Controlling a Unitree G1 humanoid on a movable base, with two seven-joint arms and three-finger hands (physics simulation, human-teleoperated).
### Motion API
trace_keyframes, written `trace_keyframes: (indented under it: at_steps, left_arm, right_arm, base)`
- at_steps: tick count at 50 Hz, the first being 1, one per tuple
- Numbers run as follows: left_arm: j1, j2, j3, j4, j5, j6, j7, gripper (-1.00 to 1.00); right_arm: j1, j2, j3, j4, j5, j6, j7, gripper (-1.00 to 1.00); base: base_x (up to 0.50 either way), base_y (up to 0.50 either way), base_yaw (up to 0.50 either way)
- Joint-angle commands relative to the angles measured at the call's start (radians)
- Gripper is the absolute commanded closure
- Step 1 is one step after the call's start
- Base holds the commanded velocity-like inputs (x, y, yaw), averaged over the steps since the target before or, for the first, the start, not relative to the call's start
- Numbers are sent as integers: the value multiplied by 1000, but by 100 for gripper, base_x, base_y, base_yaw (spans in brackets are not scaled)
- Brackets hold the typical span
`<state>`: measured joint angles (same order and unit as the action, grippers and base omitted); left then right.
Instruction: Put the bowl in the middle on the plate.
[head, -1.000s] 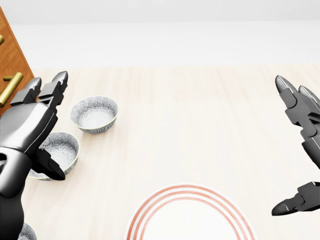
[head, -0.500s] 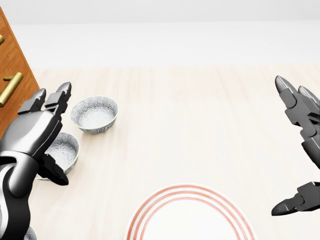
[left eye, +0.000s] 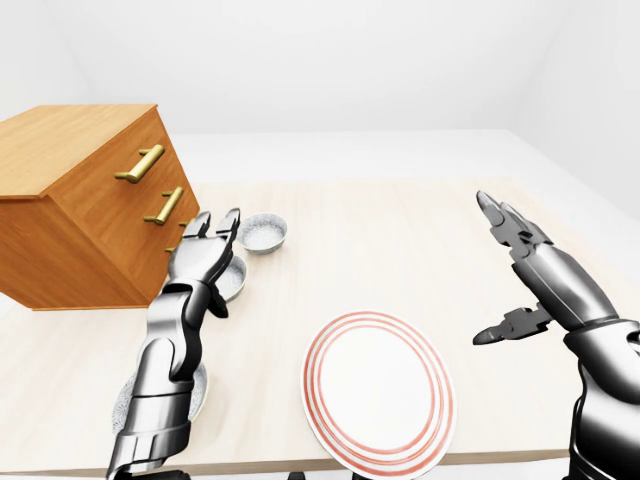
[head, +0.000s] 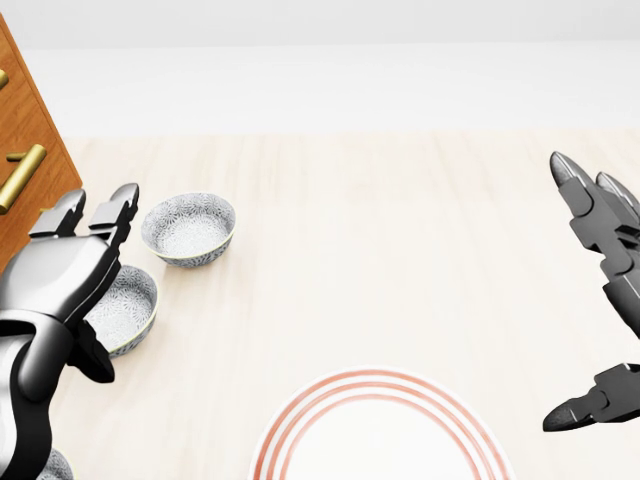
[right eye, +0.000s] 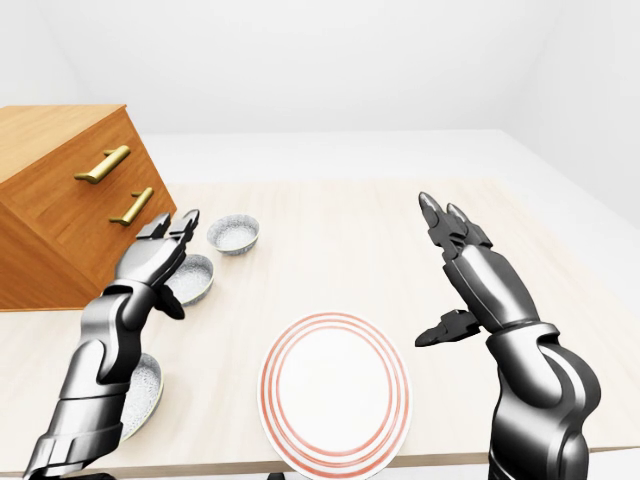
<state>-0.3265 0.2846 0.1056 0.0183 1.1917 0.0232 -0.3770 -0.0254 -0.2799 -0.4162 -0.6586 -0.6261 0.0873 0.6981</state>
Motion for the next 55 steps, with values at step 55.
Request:
trace_keyframes:
  at_steps: [55]
  left_arm:
    - [19,12,-16,97,172,-59,-30,-100]
  right_arm:
    - [6,2,-4,9,11,0,0,-100]
  base:
    - [0,0,0]
